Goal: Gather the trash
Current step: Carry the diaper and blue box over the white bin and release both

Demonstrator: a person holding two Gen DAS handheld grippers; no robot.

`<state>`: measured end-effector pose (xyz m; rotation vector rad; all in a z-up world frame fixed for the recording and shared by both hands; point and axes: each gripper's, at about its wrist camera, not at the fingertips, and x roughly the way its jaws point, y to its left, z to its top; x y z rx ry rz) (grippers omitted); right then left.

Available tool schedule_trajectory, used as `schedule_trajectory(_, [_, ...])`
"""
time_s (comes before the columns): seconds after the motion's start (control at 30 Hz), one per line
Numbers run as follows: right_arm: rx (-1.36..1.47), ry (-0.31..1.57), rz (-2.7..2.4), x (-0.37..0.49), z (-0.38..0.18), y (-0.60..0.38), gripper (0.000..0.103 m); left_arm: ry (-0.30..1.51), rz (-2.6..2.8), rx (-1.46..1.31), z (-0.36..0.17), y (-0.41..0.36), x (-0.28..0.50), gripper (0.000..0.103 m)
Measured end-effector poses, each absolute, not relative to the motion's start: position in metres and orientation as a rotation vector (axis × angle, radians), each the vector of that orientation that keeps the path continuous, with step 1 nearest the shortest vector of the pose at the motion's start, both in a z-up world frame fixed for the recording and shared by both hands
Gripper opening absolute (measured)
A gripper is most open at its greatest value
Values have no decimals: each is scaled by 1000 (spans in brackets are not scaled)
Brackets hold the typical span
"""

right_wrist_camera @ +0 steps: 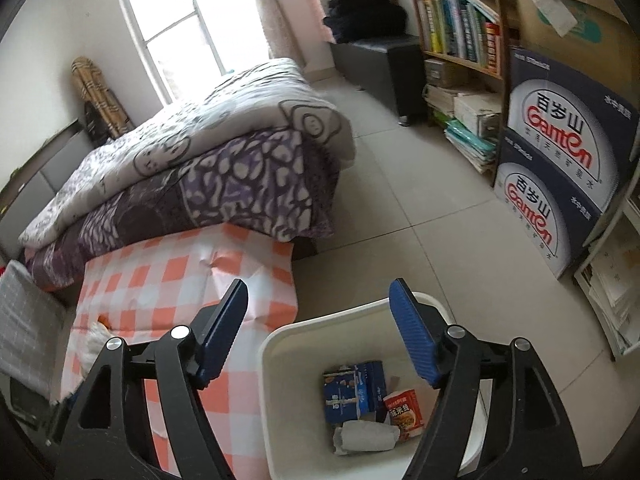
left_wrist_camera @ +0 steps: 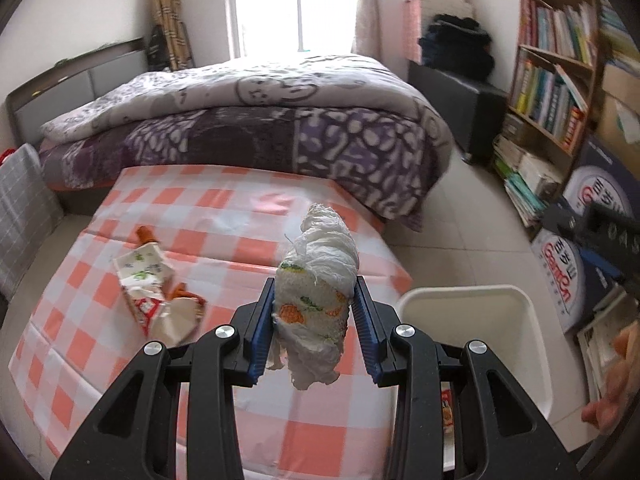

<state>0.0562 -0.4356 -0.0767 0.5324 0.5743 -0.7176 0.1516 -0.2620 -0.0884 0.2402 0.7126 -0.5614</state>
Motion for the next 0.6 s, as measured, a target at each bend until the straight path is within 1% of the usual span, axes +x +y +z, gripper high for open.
schedule_trajectory(0.4, [595,533,-787,29,-74,-468,75,762,-705,313,-109,-310,114,39])
schedule_trajectory(0.57, [618,525,-800,22,-74,-477,77,817,-793,315,-117,-326,102,39])
schedule_trajectory(0.6, [622,523,-800,21,-74,-478,78,828,-805,318,-118,-328,100,41])
